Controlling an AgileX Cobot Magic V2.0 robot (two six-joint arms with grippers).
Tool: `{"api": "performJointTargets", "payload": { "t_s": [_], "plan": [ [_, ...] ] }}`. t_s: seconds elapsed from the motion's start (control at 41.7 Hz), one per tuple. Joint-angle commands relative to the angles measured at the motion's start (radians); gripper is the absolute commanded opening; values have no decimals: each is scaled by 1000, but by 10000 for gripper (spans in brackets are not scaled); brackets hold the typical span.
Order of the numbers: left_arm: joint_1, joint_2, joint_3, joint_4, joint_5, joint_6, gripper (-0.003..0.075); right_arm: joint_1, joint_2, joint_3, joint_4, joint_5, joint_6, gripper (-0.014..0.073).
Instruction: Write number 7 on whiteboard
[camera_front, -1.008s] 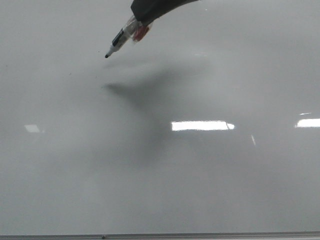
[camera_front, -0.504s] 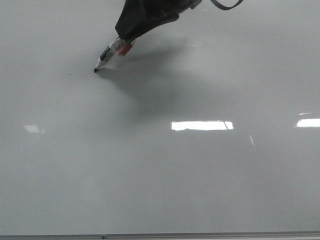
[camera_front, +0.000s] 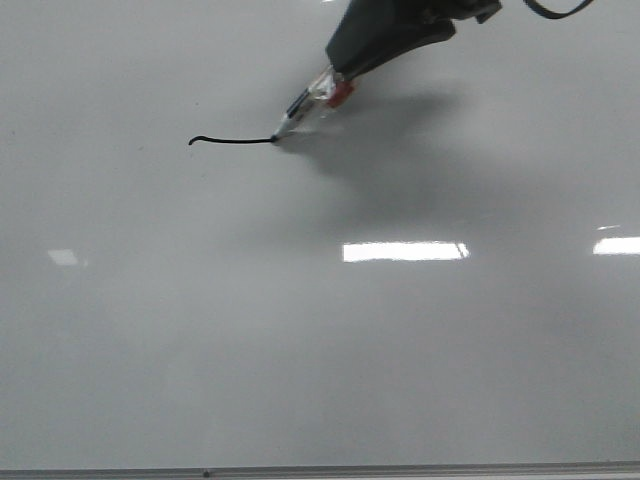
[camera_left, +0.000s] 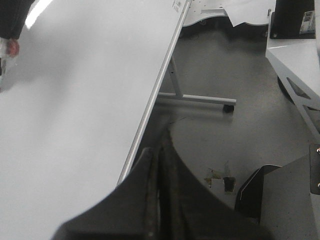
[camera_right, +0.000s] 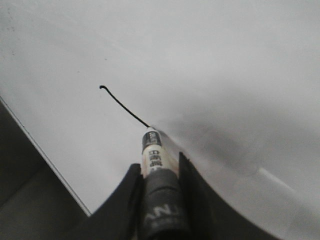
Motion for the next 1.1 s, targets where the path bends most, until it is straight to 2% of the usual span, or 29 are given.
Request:
{"api": "performJointTargets", "payload": {
  "t_s": [0.0,0.288,0.576,0.912,1.08],
  "plan": [
    [1,4,-25,-23,-63,-8,-20,-54,-57,-1,-45,-124,-7,-59],
    [1,4,-25,-23,-63,-8,-20,-53,-60,1,-56,-76,-7,-59],
    [1,4,-25,-23,-63,-8,-20,32,-17,1,-57,-76,-13,-59],
    [1,4,-25,-23,-63,-8,-20,136,92,-1,-57,-142,-13,-59],
    [1,4,-25,-23,-63,-8,-20,155,98,-2,-56,-121,-13,-59]
  ]
}}
